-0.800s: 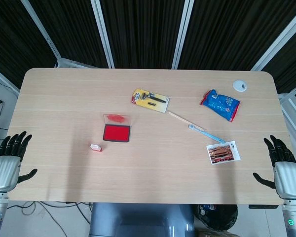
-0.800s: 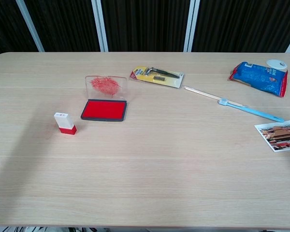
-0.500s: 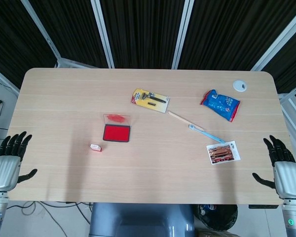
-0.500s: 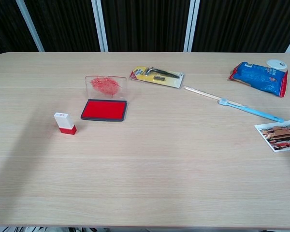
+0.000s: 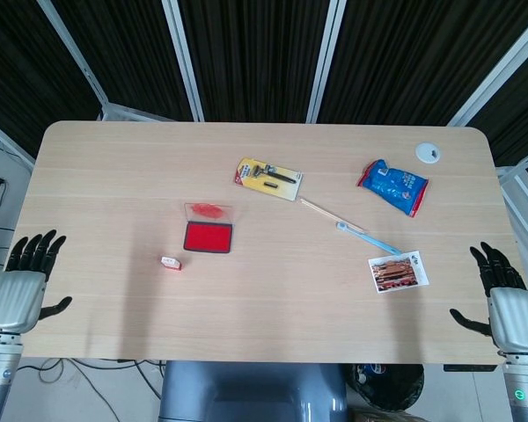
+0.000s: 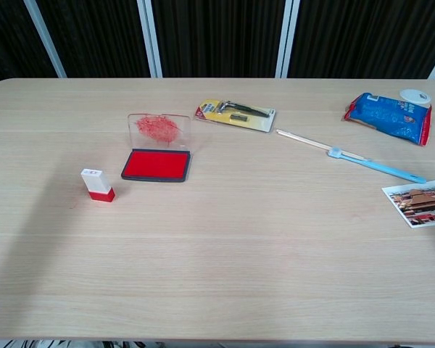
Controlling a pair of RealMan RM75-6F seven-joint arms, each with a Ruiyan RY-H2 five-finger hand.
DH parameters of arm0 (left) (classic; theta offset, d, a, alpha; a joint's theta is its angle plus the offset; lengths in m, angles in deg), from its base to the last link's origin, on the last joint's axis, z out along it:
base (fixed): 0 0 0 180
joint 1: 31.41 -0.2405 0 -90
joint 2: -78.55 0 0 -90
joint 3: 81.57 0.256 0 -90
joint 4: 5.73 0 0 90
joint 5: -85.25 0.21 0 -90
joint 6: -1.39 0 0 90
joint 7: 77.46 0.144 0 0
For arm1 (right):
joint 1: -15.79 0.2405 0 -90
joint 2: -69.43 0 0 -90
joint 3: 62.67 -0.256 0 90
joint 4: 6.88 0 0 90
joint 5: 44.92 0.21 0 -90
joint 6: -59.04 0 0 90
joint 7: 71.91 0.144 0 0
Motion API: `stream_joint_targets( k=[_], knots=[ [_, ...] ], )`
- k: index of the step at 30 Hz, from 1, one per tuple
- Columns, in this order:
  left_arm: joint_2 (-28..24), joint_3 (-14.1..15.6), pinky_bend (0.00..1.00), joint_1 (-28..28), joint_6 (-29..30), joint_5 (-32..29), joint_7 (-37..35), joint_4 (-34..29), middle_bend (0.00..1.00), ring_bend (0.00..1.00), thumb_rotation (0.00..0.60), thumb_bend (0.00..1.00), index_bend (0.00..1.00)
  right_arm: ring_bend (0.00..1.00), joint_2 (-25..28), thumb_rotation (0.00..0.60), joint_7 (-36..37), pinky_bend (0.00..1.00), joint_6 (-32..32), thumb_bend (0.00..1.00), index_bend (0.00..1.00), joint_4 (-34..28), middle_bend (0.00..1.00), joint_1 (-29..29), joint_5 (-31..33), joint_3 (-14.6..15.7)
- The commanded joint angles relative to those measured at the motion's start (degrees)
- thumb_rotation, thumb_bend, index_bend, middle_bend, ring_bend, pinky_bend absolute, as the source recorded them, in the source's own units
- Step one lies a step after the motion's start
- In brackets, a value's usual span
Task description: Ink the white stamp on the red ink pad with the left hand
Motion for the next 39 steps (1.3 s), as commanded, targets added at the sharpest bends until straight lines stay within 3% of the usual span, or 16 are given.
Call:
stream_joint_targets(
  k=[1, 5, 11, 18, 25, 39],
  knots=[
    [-0.38, -1.45, 0.01, 2.95, -3.81, -1.36, 4.22, -1.39, 0.00, 0.00, 0.600, 0.05, 0.01, 0.00, 0.16, 0.600, 0.41, 0.19, -0.37, 0.01, 0.00, 0.00, 0.00, 0.13, 0.03, 0.04],
    [0.24, -3.21, 0.08, 6.67, -8.98, -4.11, 8.87, -2.86, 0.07, 0.00, 0.600, 0.09, 0.10, 0.00, 0.24, 0.600, 1.34, 0.19, -0.68, 0.03, 0.00, -0.22, 0.00, 0.26, 0.00, 0.05],
    [2.90, -5.58, 0.09, 12.35, -16.94, -10.44, 15.23, -3.65, 0.21, 0.03, 0.600, 0.15, 0.22, 0.00, 0.22, 0.600, 2.47, 0.19, -0.15, 0.04, 0.00, -0.02, 0.00, 0.19, -0.79, 0.16],
    [7.97, -7.31, 0.10, 18.63, -23.82, -18.64, 22.64, -1.21, 0.28, 0.06, 0.600, 0.18, 0.27, 0.00, 0.27, 0.600, 3.65, 0.19, -0.12, 0.05, 0.00, 0.11, 0.00, 0.19, -1.14, 0.27],
    [13.06, -7.26, 0.10, 22.86, -25.85, -23.89, 28.29, 2.72, 0.30, 0.07, 0.600, 0.18, 0.29, 0.00, 0.33, 0.600, 4.75, 0.19, -0.23, 0.05, 0.00, 0.23, 0.00, 0.23, -1.05, 0.21],
    [18.36, -5.98, 0.10, 26.94, -26.21, -29.22, 32.48, 6.92, 0.35, 0.09, 0.600, 0.20, 0.33, 0.00, 0.39, 0.600, 6.06, 0.19, -0.09, 0.08, 0.00, 0.35, 0.00, 0.23, -1.28, 0.21]
  ],
)
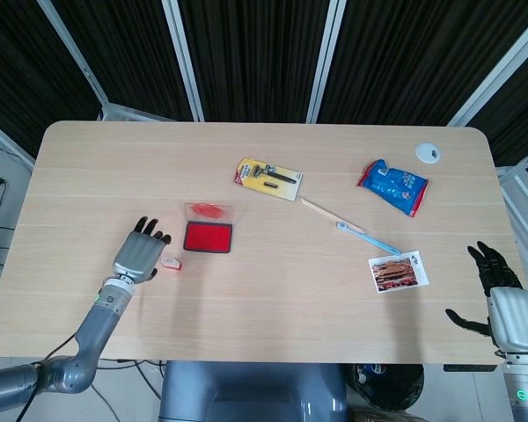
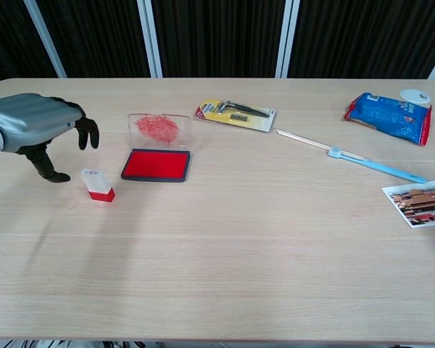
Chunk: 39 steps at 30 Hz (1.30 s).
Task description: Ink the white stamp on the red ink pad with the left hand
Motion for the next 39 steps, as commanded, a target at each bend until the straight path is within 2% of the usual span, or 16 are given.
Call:
stream_joint_targets(
  k=[1, 16, 39],
  knots=[
    [1.06, 0.71, 0.10, 0.73, -0.14, -0.80, 0.69, 1.08, 0.35, 0.09, 0.600, 0.21, 0.34, 0.00, 0.01, 0.600, 0.13, 0.19, -0.05, 0.08, 0.00, 0.00, 0.00, 0.00, 0.03, 0.02],
    [5.50, 2.81, 0.10, 3.34, -0.66, -2.66, 1.45, 5.40, 0.39, 0.10, 0.600, 0.26, 0.39, 0.00, 0.15, 0.600, 0.91, 0.19, -0.31, 0.08, 0.00, -0.07, 0.00, 0.03, 0.30, -0.01],
    [6.79, 4.43, 0.10, 4.51, 0.22, -3.88, 0.47, 7.90, 0.50, 0.13, 0.600, 0.31, 0.49, 0.00, 0.12, 0.600, 1.40, 0.19, -0.19, 0.09, 0.00, -0.11, 0.00, -0.02, 0.40, -0.08]
  ],
)
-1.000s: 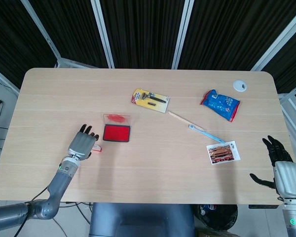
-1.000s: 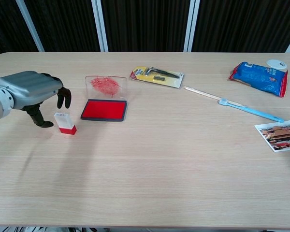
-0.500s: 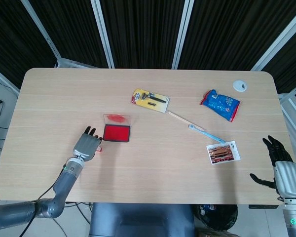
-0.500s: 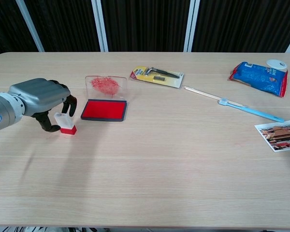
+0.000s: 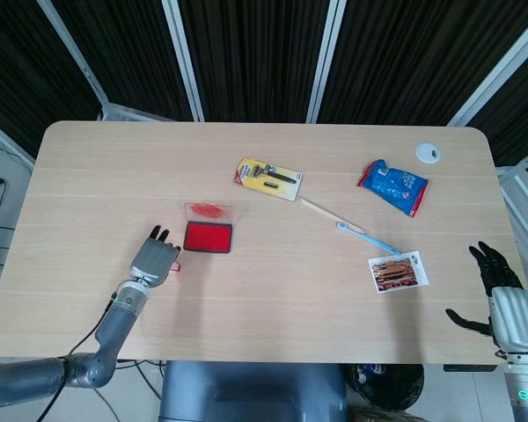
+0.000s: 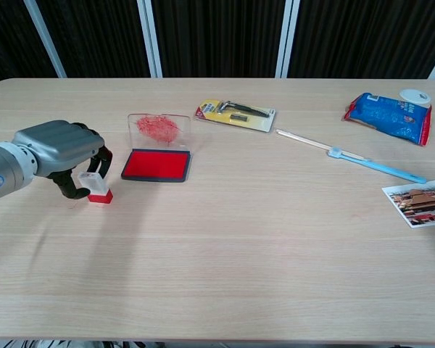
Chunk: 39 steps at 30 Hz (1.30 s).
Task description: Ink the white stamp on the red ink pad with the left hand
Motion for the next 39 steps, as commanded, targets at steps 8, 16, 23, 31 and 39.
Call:
stream_joint_targets(
  k=[8, 16, 23, 31, 39],
  knots=[
    [0.26, 0.59, 0.11, 0.13, 0.51, 0.29, -0.75, 0.38, 0.54, 0.15, 0.600, 0.42, 0.54, 0.00, -0.12, 0.600, 0.08, 0.19, 0.24, 0.10, 0.00, 0.04, 0.00, -0.06, -0.03, -0.08],
    [-0.08, 0.72, 0.11, 0.03, 2.24, 2.39, -1.84, 0.03, 0.59, 0.18, 0.600, 0.48, 0.59, 0.00, -0.10, 0.600, 0.34, 0.19, 0.35, 0.10, 0.00, 0.05, 0.00, -0.10, -0.08, -0.09],
    [-0.23, 0.19, 0.13, -0.03, 6.17, 6.47, -2.31, -0.59, 0.62, 0.21, 0.600, 0.50, 0.62, 0.00, -0.09, 0.600, 0.40, 0.19, 0.32, 0.10, 0.00, -0.04, 0.00, -0.09, -0.07, -0.09],
    [0.90, -1.77, 0.44, 1.19, 6.74, 6.80, -2.11, -0.51, 0.65, 0.39, 0.600, 0.52, 0.65, 0.00, -0.01, 0.600, 0.76, 0.19, 0.21, 0.10, 0.00, -0.09, 0.00, -0.07, 0.06, -0.15],
    [3.41, -4.97, 0.47, 4.84, 4.39, 4.23, 0.69, 2.45, 0.67, 0.43, 0.600, 0.52, 0.66, 0.00, 0.17, 0.600, 1.49, 0.19, -0.10, 0.10, 0.00, -0.24, 0.00, 0.00, 0.30, -0.22]
  ],
)
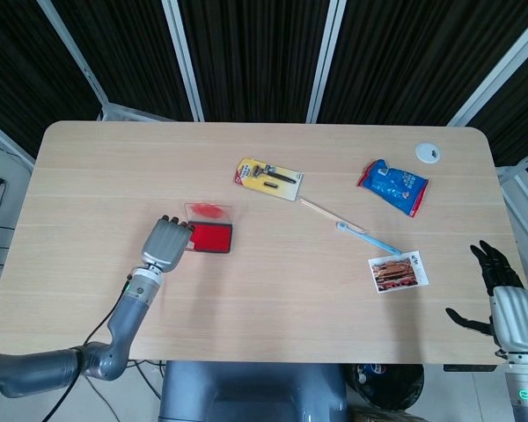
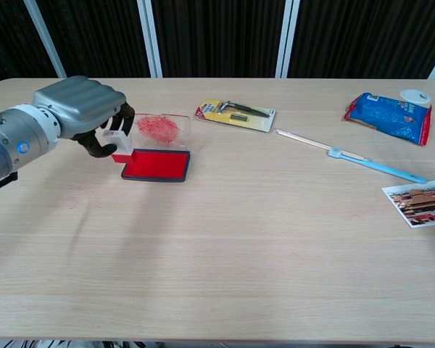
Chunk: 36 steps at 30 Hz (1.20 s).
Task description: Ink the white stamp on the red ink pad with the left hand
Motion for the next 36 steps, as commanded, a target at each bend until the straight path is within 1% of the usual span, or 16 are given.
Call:
stream_joint_targets(
  k=[1, 8, 12, 16, 19, 25, 29, 36],
  knots=[
    [1.26, -1.47, 0.48, 1.93, -1.52, -1.47, 1.54, 1.65, 0.67, 0.43, 0.600, 0.52, 0.66, 0.00, 0.08, 0.600, 0.22, 0.19, -0.17, 0.10, 0.00, -0.07, 0.00, 0.04, 0.16, -0.04],
    [4.34, -3.92, 0.48, 5.65, -4.81, -5.80, 4.24, 5.90, 0.67, 0.43, 0.600, 0.52, 0.67, 0.00, 0.28, 0.600, 0.84, 0.19, -0.50, 0.10, 0.00, -0.27, 0.00, 0.12, 0.40, -0.11],
    [5.62, -4.82, 0.49, 7.18, -6.26, -8.24, 5.47, 7.49, 0.69, 0.45, 0.600, 0.53, 0.68, 0.00, 0.36, 0.600, 1.02, 0.19, -0.55, 0.10, 0.00, -0.43, 0.00, 0.15, 0.42, -0.13],
    [7.00, -5.10, 0.49, 9.59, -6.83, -12.25, 10.63, 9.14, 0.69, 0.45, 0.600, 0.53, 0.68, 0.00, 0.48, 0.600, 1.21, 0.19, -0.71, 0.10, 0.00, -0.61, 0.00, 0.19, 0.35, -0.05],
    [8.03, -5.08, 0.50, 11.03, -6.38, -16.49, 15.20, 9.52, 0.70, 0.46, 0.600, 0.53, 0.69, 0.00, 0.55, 0.600, 1.37, 0.19, -0.79, 0.10, 0.00, -0.72, 0.00, 0.23, 0.40, -0.09],
    [10.02, -5.03, 0.51, 12.76, -5.00, -21.25, 19.62, 11.00, 0.71, 0.47, 0.600, 0.53, 0.70, 0.00, 0.70, 0.600, 1.91, 0.19, -1.01, 0.10, 0.00, -0.88, 0.00, 0.23, 0.70, -0.15],
    [10.90, -4.80, 0.51, 13.40, -4.51, -22.60, 20.67, 12.05, 0.71, 0.47, 0.600, 0.53, 0.70, 0.00, 0.82, 0.600, 2.30, 0.19, -1.27, 0.10, 0.00, -0.94, 0.00, 0.29, 0.88, -0.18],
    [11.64, -4.36, 0.51, 13.83, -4.03, -22.15, 19.69, 13.42, 0.71, 0.47, 0.600, 0.53, 0.70, 0.00, 0.97, 0.600, 2.71, 0.19, -1.52, 0.10, 0.00, -1.11, 0.00, 0.35, 0.94, -0.15]
  ],
)
